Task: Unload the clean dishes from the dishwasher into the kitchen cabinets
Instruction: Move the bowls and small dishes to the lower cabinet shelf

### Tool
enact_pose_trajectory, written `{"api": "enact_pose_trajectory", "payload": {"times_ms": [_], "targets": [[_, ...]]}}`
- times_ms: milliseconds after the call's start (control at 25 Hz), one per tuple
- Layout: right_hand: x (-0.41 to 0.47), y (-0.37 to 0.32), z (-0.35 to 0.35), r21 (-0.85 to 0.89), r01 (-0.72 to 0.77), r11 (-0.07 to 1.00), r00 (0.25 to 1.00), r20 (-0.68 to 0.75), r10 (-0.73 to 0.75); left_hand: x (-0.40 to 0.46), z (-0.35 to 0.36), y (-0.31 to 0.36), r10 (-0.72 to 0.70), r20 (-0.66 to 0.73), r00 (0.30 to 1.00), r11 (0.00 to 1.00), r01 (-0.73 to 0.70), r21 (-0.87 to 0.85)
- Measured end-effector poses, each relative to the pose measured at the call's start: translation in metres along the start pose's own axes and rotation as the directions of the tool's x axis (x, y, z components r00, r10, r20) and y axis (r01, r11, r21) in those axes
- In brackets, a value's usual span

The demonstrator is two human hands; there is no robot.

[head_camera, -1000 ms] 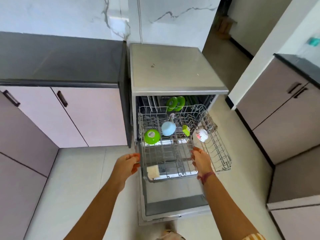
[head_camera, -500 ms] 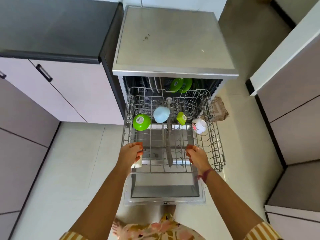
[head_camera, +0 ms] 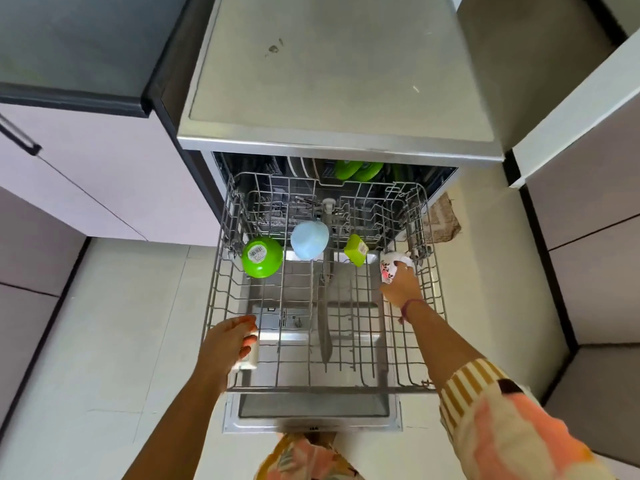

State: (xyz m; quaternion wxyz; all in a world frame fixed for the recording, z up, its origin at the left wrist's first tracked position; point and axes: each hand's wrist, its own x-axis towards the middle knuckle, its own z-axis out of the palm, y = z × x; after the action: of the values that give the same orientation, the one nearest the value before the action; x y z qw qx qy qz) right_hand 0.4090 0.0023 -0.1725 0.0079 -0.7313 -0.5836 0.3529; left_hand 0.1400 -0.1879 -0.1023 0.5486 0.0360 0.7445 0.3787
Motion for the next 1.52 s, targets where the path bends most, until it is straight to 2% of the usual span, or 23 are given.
{"api": "enact_pose_trajectory", "payload": {"times_ms": [120, 280, 400, 520, 720, 760, 840, 920, 1040, 1120, 1240, 1440, 1520], "targets": [[0.044, 0.011, 0.011, -0.202, 0.022, 0.979, 1.000, 0.001, -0.022, 0.029, 0.027, 0.008, -0.017, 0.036, 0.999, 0.999, 0.016, 0.029], [0.090, 0.031, 0.023, -0.451, 0.094, 0.888, 0.996, 0.049, -0.081, 0.061, 0.050, 0.009, -0.024, 0.097, 0.995, 0.998, 0.019, 0.058], [0.107, 0.035, 0.029, -0.546, 0.133, 0.827, 0.991, 0.079, -0.107, 0.081, 0.052, 0.002, -0.036, 0.059, 0.998, 0.996, 0.031, 0.084], [0.104, 0.027, 0.025, -0.535, 0.090, 0.840, 0.996, 0.047, -0.076, 0.087, 0.052, 0.001, -0.057, 0.045, 0.997, 0.995, 0.053, 0.083], [0.067, 0.010, 0.008, -0.280, 0.101, 0.955, 0.992, -0.040, -0.117, 0.092, 0.050, 0.006, 0.001, 0.031, 1.000, 0.991, -0.005, 0.136], [0.057, 0.007, 0.007, -0.197, 0.126, 0.972, 0.990, -0.043, -0.137, 0.095, 0.052, 0.009, 0.039, 0.019, 0.999, 0.987, -0.041, 0.155], [0.037, 0.000, 0.010, 0.094, 0.137, 0.986, 0.990, -0.030, -0.135, 0.104, 0.056, 0.018, 0.149, -0.031, 0.988, 0.957, -0.137, 0.255], [0.023, -0.008, 0.022, 0.394, 0.117, 0.912, 0.991, 0.010, -0.132, 0.122, 0.062, 0.025, 0.283, -0.089, 0.955, 0.889, -0.227, 0.397], [0.012, -0.020, 0.043, 0.669, 0.060, 0.741, 0.987, 0.069, -0.142, 0.165, 0.071, 0.028, 0.407, -0.113, 0.906, 0.729, -0.248, 0.638], [0.011, -0.023, 0.053, 0.744, 0.067, 0.665, 0.983, 0.065, -0.171, 0.183, 0.075, 0.031, 0.479, -0.084, 0.874, 0.613, -0.264, 0.745], [0.018, -0.019, 0.068, 0.762, 0.085, 0.642, 0.984, 0.039, -0.176, 0.211, 0.081, 0.033, 0.544, -0.034, 0.839, 0.471, -0.272, 0.839], [0.023, -0.014, 0.075, 0.760, 0.098, 0.643, 0.983, 0.027, -0.182, 0.240, 0.085, 0.030, 0.487, 0.057, 0.872, 0.335, -0.247, 0.909], [0.024, -0.013, 0.075, 0.753, 0.100, 0.650, 0.983, 0.027, -0.183, 0.244, 0.086, 0.031, 0.469, 0.064, 0.881, 0.310, -0.232, 0.922]]}}
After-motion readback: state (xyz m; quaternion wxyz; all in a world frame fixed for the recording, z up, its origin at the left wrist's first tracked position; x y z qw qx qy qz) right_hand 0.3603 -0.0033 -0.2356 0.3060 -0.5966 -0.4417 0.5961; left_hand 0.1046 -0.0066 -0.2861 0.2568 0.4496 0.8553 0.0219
